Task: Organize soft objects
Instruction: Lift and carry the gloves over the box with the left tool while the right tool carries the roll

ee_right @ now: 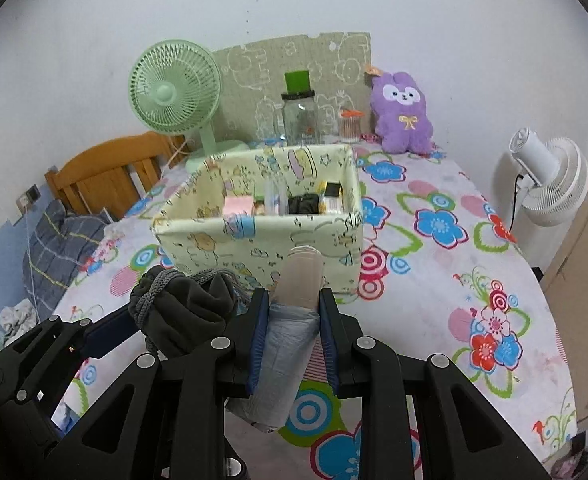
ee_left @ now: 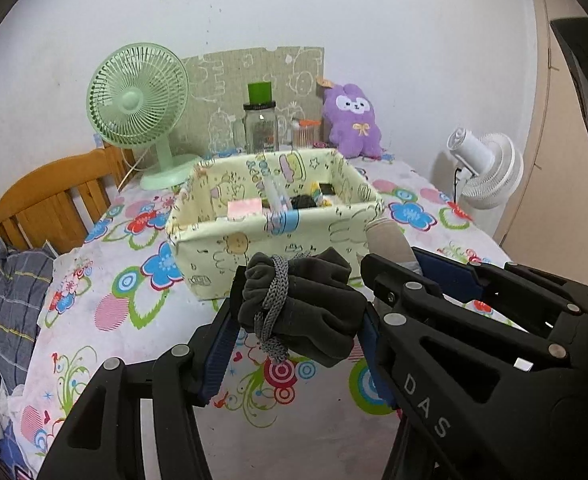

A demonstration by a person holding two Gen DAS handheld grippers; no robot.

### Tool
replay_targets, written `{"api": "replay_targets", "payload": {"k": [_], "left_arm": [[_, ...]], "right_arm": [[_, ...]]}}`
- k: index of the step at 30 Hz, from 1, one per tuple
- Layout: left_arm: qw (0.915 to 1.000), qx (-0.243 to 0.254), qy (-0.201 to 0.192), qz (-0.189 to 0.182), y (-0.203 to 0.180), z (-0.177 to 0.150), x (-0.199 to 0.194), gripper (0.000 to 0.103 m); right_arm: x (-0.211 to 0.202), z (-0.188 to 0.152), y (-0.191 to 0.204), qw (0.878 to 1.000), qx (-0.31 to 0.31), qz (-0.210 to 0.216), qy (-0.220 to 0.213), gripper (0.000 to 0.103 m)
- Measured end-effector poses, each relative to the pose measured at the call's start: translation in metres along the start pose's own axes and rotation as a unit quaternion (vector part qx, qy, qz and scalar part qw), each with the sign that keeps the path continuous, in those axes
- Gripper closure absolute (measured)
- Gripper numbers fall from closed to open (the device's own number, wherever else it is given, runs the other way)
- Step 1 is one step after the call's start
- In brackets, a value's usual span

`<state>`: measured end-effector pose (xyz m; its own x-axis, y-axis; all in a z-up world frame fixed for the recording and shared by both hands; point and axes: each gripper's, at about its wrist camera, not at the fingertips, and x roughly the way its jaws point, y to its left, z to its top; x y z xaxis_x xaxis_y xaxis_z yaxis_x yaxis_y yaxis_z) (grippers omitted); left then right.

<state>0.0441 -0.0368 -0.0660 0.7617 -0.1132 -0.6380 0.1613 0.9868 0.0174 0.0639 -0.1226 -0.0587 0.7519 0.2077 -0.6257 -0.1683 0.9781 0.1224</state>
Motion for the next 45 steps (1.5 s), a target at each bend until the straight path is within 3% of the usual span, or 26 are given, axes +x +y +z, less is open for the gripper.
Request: {"api": "replay_targets", "payload": {"k": [26, 45], "left_arm": [[0.9976, 0.002, -0.069, -0.001, 0.001, 0.05, -0.044, 0.042], [0.9962, -0.007, -0.086, 0.009, 0.019, 0.084, -0.017, 0.042]], "right_arm": [[-0.051, 0.052, 0.011, 0.998, -0.015, -0.007, -0.066, 0.075], [-0.019, 0.092, 0.012, 0.997, -0.014, 0.002, -0.081, 0.075]]}}
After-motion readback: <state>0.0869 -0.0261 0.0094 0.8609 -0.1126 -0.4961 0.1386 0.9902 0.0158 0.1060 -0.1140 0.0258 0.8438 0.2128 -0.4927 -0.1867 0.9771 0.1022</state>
